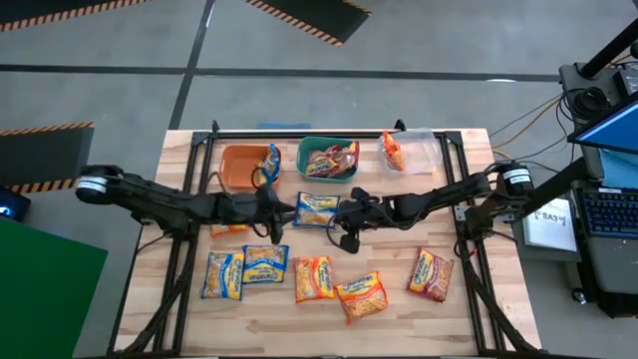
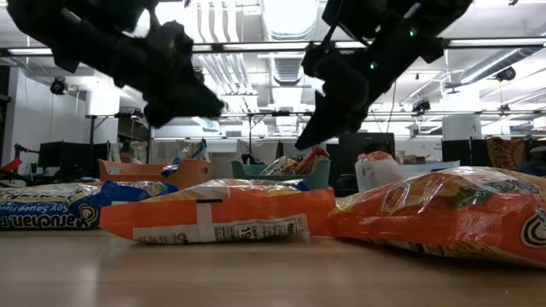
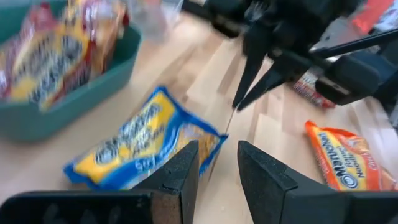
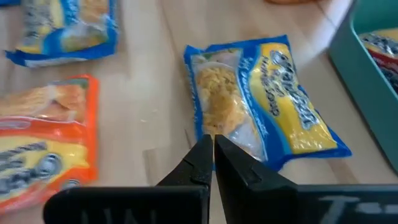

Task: Sort Maruchan noodles
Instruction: Put the blue noodle pack into the orange bin

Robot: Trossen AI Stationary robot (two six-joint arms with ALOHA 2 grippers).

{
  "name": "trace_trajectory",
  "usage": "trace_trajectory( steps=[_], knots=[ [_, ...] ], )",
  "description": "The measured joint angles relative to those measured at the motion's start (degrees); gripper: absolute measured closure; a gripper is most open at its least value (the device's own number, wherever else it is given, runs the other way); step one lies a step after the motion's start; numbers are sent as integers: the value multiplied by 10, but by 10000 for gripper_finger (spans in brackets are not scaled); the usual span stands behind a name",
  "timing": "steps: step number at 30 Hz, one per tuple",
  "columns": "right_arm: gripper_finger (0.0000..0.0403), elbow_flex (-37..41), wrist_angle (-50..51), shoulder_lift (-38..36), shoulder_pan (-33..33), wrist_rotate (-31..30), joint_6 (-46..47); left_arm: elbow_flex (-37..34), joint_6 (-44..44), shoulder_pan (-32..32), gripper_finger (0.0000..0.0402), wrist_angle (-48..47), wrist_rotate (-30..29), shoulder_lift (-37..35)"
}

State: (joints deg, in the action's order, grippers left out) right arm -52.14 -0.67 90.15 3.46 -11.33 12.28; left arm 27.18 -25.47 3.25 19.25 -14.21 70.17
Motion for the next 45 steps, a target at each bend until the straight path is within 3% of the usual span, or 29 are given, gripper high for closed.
trace_trajectory(
  steps=[7,13,18,30,37,45],
  knots=[
    [394,7,-36,32,-9,-73,12,25,-79,0,308,2,-1,77],
    [394,8,-106,78,-31,-73,11,44,-104,-4,308,-2,-8,119],
    [394,10,-108,108,-47,-69,12,46,-136,-10,301,2,-9,131],
    [394,27,-131,150,-50,-67,12,42,-244,-13,218,-36,-29,146],
    [394,30,-144,162,-50,-67,5,41,-259,-17,164,-29,-61,159],
    [394,30,-156,166,-50,-65,-2,43,-261,-22,150,-7,-78,191]
  ],
)
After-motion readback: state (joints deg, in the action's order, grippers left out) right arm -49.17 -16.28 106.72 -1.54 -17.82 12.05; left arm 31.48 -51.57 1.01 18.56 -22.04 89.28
